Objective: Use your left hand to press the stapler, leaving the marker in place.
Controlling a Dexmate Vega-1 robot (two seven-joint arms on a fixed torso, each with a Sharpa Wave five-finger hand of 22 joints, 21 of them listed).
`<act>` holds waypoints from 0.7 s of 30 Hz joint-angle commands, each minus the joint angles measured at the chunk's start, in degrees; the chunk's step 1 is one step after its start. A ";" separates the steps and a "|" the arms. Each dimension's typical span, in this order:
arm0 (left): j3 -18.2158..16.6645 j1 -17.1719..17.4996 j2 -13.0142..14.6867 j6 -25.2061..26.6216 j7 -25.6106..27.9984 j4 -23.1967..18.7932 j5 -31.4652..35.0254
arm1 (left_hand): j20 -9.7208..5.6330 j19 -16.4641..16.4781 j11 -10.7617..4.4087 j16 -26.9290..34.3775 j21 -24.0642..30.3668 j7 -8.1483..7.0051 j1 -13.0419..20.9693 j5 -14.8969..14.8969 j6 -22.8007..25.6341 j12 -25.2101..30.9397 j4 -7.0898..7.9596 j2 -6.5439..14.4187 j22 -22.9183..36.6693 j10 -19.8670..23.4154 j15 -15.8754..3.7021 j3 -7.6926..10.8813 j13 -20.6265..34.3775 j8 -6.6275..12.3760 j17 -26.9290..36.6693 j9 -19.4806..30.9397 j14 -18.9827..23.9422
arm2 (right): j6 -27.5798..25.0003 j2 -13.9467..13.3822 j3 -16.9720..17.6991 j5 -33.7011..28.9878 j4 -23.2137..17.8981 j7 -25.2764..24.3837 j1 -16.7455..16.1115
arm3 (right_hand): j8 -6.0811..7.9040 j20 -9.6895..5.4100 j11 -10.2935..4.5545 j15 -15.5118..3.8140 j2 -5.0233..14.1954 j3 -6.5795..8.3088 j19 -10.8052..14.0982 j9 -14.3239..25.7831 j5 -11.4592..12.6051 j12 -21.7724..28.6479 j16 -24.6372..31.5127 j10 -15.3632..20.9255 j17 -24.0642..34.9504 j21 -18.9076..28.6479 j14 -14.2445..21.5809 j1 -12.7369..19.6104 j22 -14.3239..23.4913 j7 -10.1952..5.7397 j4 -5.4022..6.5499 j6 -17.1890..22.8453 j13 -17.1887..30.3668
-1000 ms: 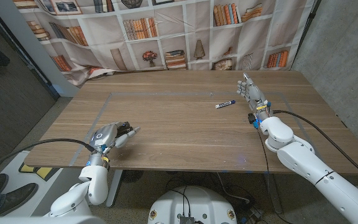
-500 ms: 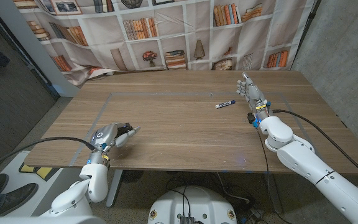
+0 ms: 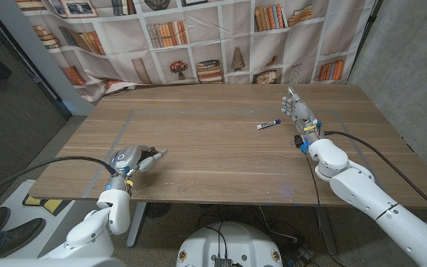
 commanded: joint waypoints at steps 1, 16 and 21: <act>6.07 -5.73 1.62 6.72 -6.96 0.47 2.21 | -0.03 1.19 -0.05 0.28 0.36 -0.03 0.16 0.20 1.65 0.21 0.13 -0.06 0.25 1.63 0.01 -0.88 0.13 0.38 -0.03 0.19 1.35 | -0.84 0.16 -0.36 -0.03 0.18 -0.05 0.71 | -0.20 0.16 -0.02 -0.08 0.54 -0.07 0.65 0.17 0.04 -0.21 -0.12 0.43 0.16 -0.28 0.40 0.10 0.10 -0.12 0.01 0.56 0.27; 8.18 -6.79 1.70 6.57 -6.18 0.44 1.95 | -0.12 2.08 -0.19 0.16 0.36 0.04 0.05 0.17 3.44 -0.01 0.30 -0.28 0.24 3.03 -0.31 -1.52 0.12 0.40 -0.05 0.17 2.82 | 0.47 -0.15 0.39 -0.20 -0.10 -0.32 -0.26 | -0.23 0.15 -0.07 0.02 0.57 -0.14 0.70 0.17 0.03 -0.31 -0.14 0.43 0.17 -0.46 0.41 0.07 0.11 -0.12 0.00 0.53 0.28; 5.81 -4.85 1.37 4.25 -2.41 -0.27 0.89 | -0.05 2.06 -0.39 -0.06 0.27 -0.11 0.04 0.17 3.34 -0.25 0.34 -0.27 0.24 2.92 -0.23 -1.65 0.13 0.19 -0.05 0.17 2.66 | 1.25 -0.24 0.70 -0.44 -0.34 -0.40 -0.78 | -0.23 0.19 -0.20 0.00 0.58 -0.16 0.71 0.18 0.02 -0.35 -0.13 0.42 0.17 -0.52 0.44 0.06 0.11 -0.15 0.00 0.55 0.28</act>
